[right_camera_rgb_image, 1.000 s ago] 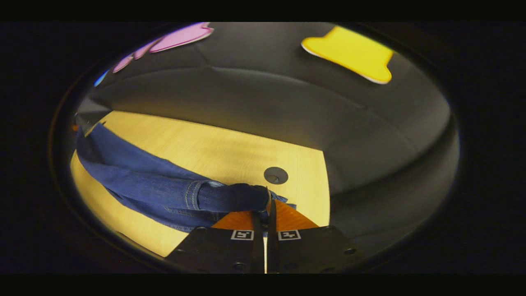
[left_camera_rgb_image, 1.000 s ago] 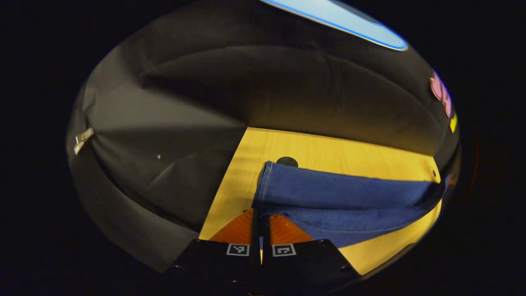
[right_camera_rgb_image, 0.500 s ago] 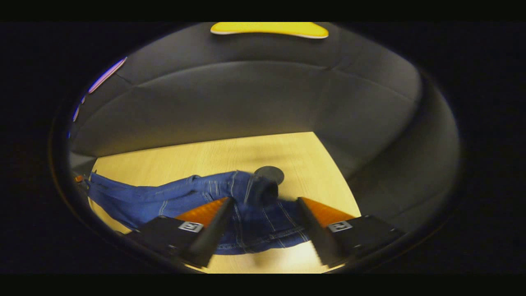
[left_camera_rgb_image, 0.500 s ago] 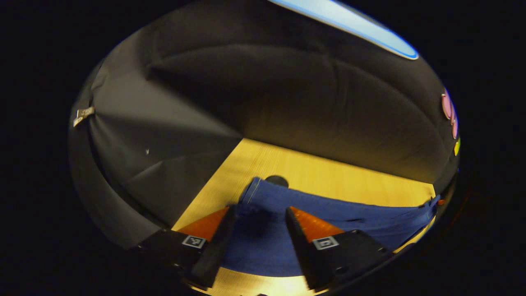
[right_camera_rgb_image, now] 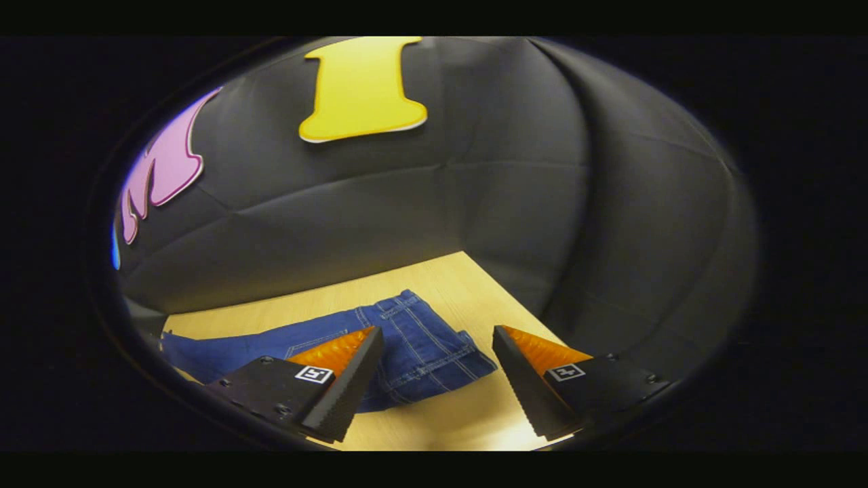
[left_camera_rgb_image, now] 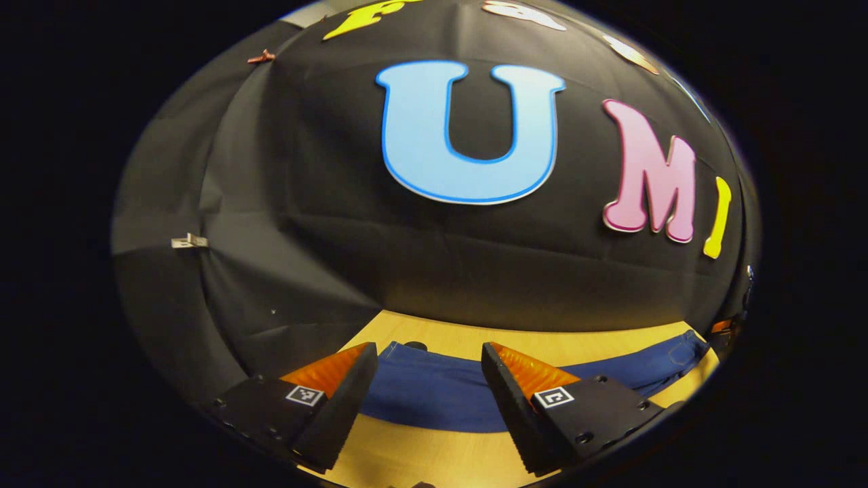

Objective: Grasp the waist and the cuffs of the jeans and fold them to make the two legs overlap; first hold the waist and fold one-third of the jeans toward the cuffs, then hold the cuffs and fold the remaining one-third in the same direction to finish folding.

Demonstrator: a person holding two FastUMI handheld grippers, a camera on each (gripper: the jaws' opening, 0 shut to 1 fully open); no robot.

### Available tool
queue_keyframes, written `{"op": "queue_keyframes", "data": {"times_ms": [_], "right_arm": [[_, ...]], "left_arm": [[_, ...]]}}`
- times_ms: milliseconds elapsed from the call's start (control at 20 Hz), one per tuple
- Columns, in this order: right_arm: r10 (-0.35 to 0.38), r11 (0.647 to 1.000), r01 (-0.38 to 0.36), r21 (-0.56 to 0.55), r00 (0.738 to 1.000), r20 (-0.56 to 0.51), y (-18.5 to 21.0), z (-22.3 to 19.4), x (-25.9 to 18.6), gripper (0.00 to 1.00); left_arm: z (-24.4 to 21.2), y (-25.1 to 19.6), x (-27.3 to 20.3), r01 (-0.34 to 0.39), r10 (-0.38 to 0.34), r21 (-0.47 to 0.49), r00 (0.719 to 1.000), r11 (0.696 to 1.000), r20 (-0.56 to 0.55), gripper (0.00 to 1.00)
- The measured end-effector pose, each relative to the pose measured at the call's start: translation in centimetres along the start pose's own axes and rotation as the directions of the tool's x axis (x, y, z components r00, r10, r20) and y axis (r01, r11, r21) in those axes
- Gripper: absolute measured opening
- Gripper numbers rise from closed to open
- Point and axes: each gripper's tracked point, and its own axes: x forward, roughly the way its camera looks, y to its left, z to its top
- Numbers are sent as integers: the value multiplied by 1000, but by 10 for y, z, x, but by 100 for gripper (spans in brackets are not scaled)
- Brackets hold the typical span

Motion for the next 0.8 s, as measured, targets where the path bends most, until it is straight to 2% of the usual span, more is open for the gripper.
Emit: {"op": "queue_keyframes", "data": {"times_ms": [100,300,500,750,800], "right_arm": [[-14,999,14,34,1000,-12,-8,-9,6,98],[-113,993,113,-23,994,3,-32,-24,18,99],[-96,995,97,28,994,-43,-29,-42,25,98],[-112,993,113,34,992,-52,-32,-45,28,99],[-111,993,112,23,993,-47,-30,-46,28,92]], "left_arm": [[4,-20,-33,27,-26,-27,999,999,30,96],[-5,-52,-79,67,-67,-45,998,997,6,96],[-12,-70,-83,107,-106,19,994,994,-29,97],[-38,-98,-78,149,-148,5,986,989,-73,97],[-45,-103,-77,159,-158,7,984,987,-80,97]]}}
